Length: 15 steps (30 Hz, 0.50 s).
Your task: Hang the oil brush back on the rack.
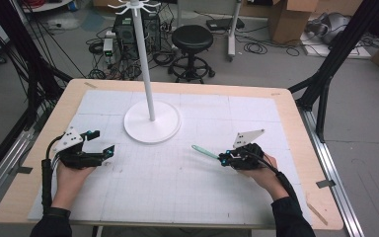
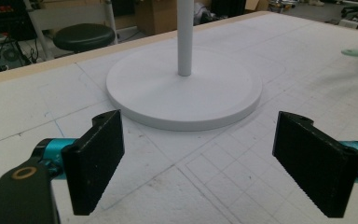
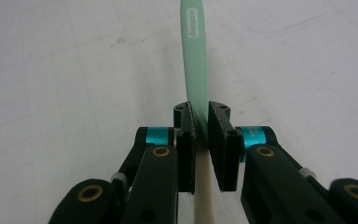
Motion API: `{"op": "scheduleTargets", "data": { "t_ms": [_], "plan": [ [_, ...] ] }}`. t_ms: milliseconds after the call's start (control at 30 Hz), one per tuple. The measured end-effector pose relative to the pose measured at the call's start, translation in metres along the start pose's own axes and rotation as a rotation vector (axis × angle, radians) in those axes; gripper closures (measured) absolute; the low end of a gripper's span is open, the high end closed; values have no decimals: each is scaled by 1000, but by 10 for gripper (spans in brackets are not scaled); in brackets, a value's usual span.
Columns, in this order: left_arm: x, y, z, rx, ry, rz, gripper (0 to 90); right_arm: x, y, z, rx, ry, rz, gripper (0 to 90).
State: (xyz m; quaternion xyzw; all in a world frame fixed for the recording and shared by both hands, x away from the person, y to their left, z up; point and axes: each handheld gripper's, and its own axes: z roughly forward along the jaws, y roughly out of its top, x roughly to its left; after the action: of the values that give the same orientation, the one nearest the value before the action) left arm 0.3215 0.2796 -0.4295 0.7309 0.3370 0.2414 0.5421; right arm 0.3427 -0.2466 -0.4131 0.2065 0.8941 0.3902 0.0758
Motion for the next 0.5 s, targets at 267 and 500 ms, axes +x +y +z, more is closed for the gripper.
{"op": "scheduleTargets", "data": {
  "t_ms": [267, 500],
  "plan": [
    [2, 0, 0, -19, 2, -17, 171, -2, 23, -14, -133, -63, 4, 822],
    [2, 0, 1, -17, -1, -19, 171, 0, 56, -30, -309, -127, 14, 822]
  ]
}}
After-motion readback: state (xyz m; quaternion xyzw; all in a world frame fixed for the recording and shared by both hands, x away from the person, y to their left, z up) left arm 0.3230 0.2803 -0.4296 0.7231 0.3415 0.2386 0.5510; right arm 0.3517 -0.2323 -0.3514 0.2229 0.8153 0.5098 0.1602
